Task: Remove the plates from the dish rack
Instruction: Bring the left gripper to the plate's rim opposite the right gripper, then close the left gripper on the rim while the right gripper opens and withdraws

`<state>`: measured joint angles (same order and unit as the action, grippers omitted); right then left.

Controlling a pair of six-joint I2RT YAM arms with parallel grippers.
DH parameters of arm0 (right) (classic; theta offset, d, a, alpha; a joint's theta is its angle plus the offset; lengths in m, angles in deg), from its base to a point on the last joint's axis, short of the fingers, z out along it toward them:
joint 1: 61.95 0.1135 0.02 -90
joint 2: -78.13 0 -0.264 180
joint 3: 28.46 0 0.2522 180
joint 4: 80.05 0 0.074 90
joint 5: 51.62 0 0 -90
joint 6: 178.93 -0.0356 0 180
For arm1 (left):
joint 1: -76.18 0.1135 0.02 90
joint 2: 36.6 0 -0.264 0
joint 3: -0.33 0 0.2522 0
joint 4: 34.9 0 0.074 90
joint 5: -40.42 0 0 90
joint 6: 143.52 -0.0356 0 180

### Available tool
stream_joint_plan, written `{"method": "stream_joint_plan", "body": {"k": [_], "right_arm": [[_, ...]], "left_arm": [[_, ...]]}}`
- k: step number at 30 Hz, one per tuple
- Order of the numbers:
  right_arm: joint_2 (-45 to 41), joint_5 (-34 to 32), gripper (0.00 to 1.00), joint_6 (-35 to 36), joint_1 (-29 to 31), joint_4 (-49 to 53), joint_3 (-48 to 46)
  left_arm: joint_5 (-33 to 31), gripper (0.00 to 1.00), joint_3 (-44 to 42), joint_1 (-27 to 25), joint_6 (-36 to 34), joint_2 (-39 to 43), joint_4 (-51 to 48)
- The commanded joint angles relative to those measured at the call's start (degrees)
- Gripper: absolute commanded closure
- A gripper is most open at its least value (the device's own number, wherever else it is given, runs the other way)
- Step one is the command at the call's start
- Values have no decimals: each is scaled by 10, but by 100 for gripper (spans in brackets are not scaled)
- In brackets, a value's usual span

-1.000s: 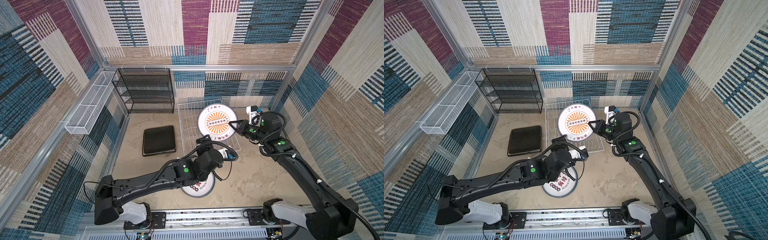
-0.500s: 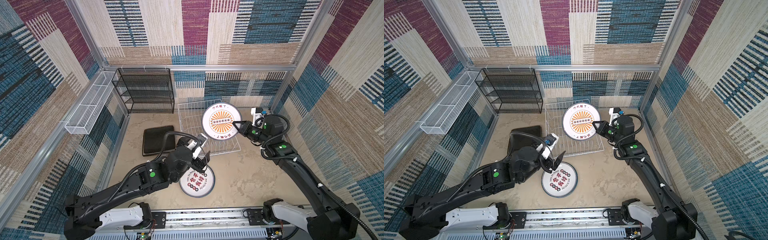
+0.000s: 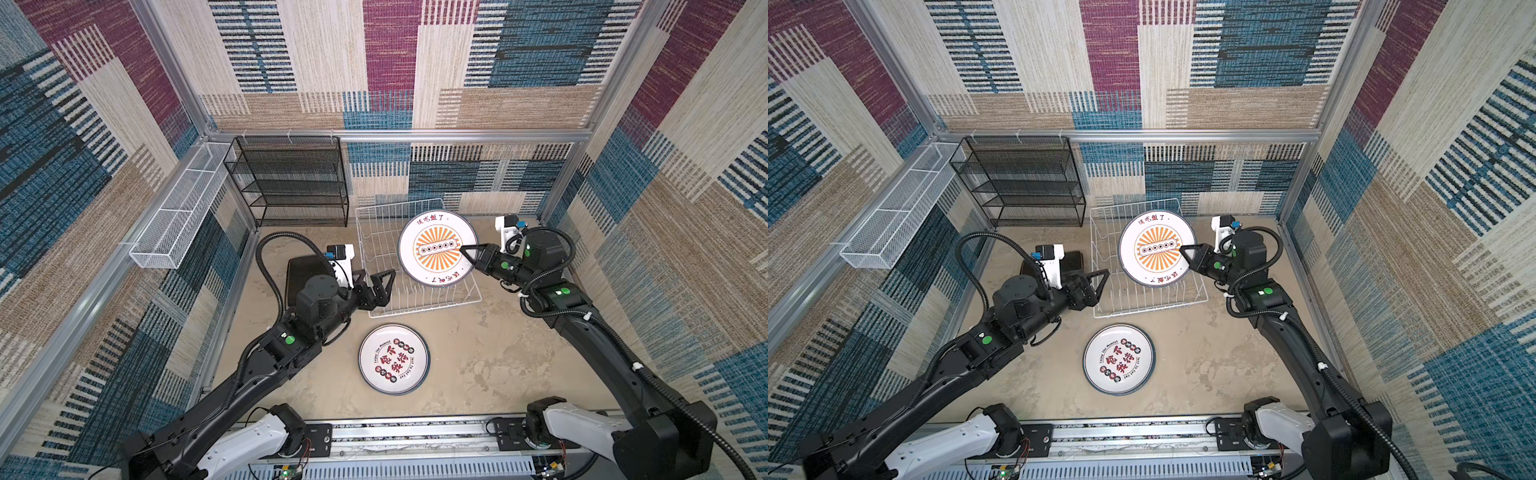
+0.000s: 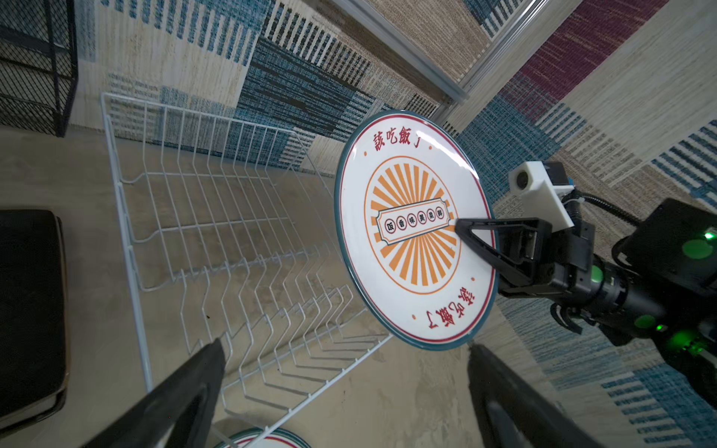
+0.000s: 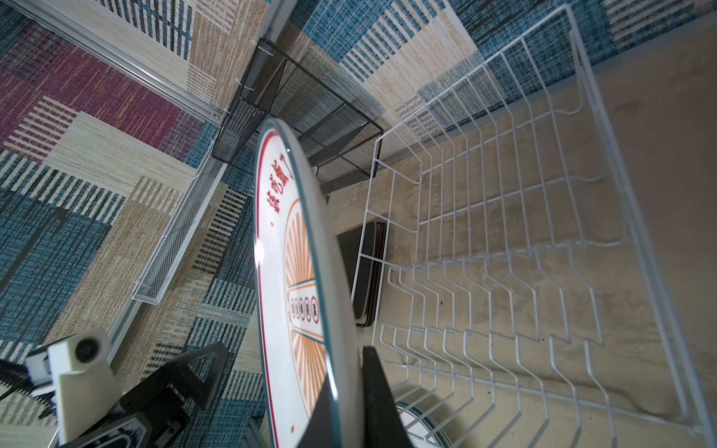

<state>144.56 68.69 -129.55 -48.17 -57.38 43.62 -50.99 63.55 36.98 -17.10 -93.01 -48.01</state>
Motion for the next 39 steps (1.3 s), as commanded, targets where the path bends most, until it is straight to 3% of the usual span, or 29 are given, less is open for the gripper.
{"method": "stream_joint_plan", "body": {"k": [1,10,12,17,25,28,32,39], "right_arm": [[12,53,100,14,0,-22,15],[36,104,100,29,0,-10,29],[40,114,100,29,0,-10,29],[47,119,100,30,0,-7,29],[53,125,100,31,-1,-9,28],[54,126,94,32,0,-10,28],[49,121,79,37,0,-13,22],[7,74,44,90,-1,-12,15]], "left_arm": [[110,1,-4,29,89,-44,100],[248,16,57,66,155,-199,208],[269,25,72,66,162,-224,222],[305,59,93,67,184,-263,233],[311,88,74,71,193,-251,232],[309,100,66,74,193,-239,223],[299,100,52,78,190,-217,209],[277,100,38,88,175,-157,147]]}}
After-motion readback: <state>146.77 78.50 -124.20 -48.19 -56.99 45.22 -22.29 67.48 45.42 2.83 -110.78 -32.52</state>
